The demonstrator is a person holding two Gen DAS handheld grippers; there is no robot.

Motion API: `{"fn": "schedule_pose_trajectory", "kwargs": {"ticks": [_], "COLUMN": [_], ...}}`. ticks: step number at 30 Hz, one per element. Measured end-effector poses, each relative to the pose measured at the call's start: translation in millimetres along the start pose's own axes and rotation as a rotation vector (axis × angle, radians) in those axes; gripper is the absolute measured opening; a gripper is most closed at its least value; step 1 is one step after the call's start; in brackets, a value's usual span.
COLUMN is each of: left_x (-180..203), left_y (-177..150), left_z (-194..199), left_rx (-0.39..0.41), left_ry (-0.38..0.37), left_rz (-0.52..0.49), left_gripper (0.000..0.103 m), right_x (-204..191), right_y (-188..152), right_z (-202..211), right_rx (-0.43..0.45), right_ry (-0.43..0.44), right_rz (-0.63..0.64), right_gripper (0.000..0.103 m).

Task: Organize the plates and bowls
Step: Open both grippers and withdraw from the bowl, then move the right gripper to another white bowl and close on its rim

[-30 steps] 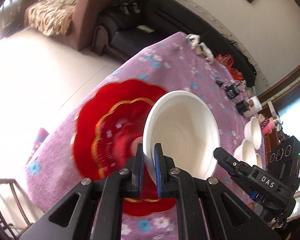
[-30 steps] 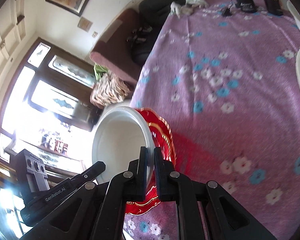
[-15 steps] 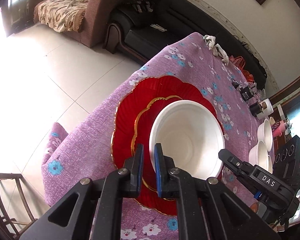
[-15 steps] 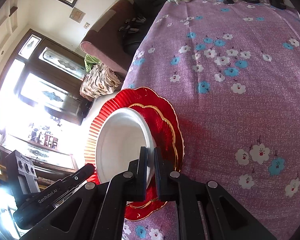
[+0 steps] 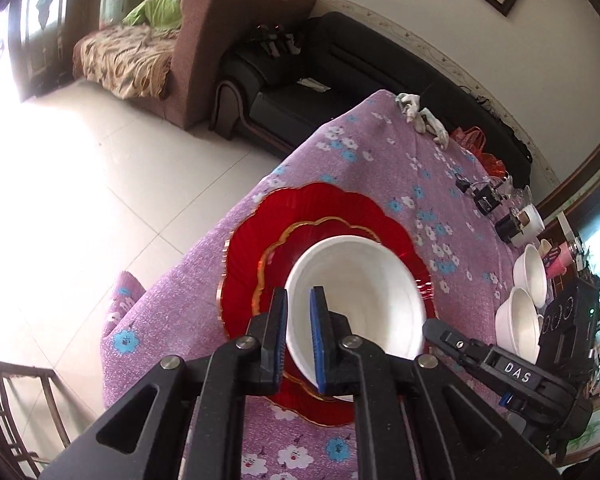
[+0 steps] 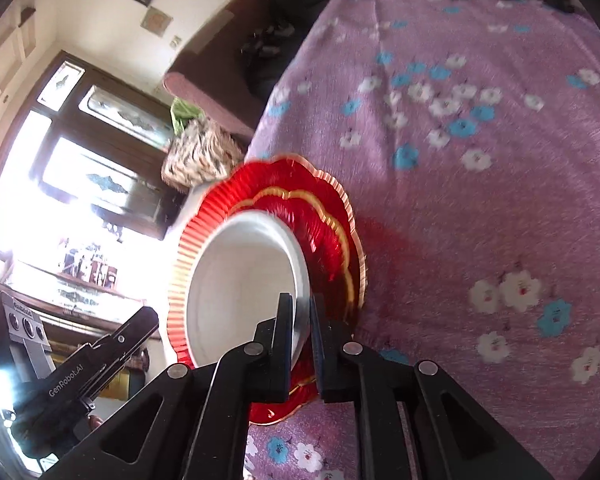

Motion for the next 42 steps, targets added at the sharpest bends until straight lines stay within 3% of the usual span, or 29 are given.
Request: {"fn": "schedule_pose_trajectory", "kwargs": {"ticks": [6,15,18,31,42], "left_x": [54,158,179,196,200], "left_y": [-20,-97,-113,-131,-133], "left_z": [-6,-53,-60,-85,-94], "left_rx": [-0.022,-0.216,-0.243,-0.31,-0.329], "left_ry": [-0.039,-0.128,-0.131,-0.093,-0.082], "left_rz": [-0.118,-0.324,-0.368,-0.41,-0.42], "left_gripper": [0.014,0.015,0.015,0.016,0.018], "right_x": [21,108,139,231,250], "right_y": [12,12,8,-15,-16], "right_z": [53,133,156,239,248], "right_rx": [0.117,0.256,0.291,0.415,0.413], "right_ry": [0.027,0.0,-0.009,-0.024,-0.021], "right_rz": [-0.031,-0.182,-0.232,-0.38,-0.424], "right_gripper": [0.011,0.011,0.011,0.011,0.011]}}
Point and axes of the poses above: each gripper's, at about its wrist camera, not at the fingertips, and z roughly against the way its jaws point, x to its right, y to its top, the point moved 10 cm from there along -z, roughly the way its jaws point, and after that the axes turned 3 degrees about -x, right-handed, at the moved point
